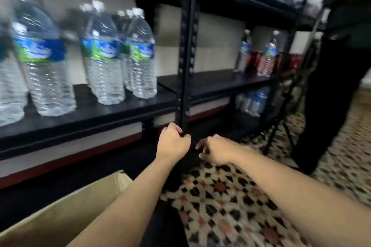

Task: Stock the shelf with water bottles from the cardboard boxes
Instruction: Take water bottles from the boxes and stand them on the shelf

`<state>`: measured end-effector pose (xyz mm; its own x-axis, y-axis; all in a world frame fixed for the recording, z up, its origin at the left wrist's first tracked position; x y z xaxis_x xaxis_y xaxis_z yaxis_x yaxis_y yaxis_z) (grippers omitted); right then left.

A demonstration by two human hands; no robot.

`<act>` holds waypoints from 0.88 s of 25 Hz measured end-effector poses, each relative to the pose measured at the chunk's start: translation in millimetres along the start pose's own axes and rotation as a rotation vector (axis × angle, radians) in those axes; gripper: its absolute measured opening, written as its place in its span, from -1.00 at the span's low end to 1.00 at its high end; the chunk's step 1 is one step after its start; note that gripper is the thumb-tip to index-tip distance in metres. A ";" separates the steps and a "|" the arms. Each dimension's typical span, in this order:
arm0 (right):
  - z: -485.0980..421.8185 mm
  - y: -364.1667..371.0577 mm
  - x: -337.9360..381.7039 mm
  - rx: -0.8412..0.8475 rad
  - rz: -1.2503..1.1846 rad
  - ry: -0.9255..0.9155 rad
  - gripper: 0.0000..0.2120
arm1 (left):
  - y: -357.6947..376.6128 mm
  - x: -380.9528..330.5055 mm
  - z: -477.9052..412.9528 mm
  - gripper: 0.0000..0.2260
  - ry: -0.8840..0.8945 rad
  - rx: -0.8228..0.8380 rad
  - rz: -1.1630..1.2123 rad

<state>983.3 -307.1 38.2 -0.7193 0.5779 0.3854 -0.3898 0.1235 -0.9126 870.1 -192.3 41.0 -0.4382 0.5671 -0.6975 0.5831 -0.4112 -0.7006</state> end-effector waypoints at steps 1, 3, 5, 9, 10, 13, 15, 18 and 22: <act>13.3 0.6 -29.2 0.000 0.011 0.054 -0.70 | 24.9 -7.6 7.8 -0.84 0.013 0.072 -0.023; 38.2 8.3 -86.2 0.036 0.011 0.147 -0.75 | 76.0 -12.9 24.3 -0.82 0.032 0.196 -0.090; 62.6 23.2 -139.5 0.081 -0.034 0.269 -0.82 | 127.9 -10.3 42.2 -0.75 0.022 0.304 -0.170; 103.0 68.3 -210.9 0.062 -0.223 0.476 -0.50 | 199.7 4.7 74.8 -0.58 -0.025 0.365 -0.328; 109.3 81.7 -220.9 0.048 -0.284 0.514 -0.44 | 212.8 8.6 80.6 -0.54 -0.041 0.374 -0.334; 116.7 125.3 -240.0 0.076 -0.405 0.603 -0.33 | 246.5 28.5 97.2 -0.52 -0.097 0.401 -0.357; 111.6 155.0 -249.3 0.117 -0.412 0.601 -0.30 | 267.7 48.5 117.0 -0.50 -0.148 0.409 -0.342; 101.5 194.6 -258.2 0.216 -0.401 0.607 -0.25 | 297.0 74.2 150.3 -0.55 -0.337 0.431 -0.230; 85.5 243.3 -269.7 0.333 -0.402 0.565 -0.20 | 337.9 102.5 196.5 -0.51 -0.642 0.431 -0.054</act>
<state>1033.3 -501.9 -276.1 -0.1178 0.8754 0.4688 -0.7760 0.2134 -0.5936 887.8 -413.3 -296.8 -0.8458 0.1233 -0.5191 0.2896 -0.7111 -0.6407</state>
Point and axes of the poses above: each hand's wrist, its own z-axis away from the middle knuckle, its own y-axis out of the palm, x = y × z, the point moved 1 cm from there along -z, towards the middle knuckle, and after that the axes turned 14 degrees about -z, right-handed, at the moved point
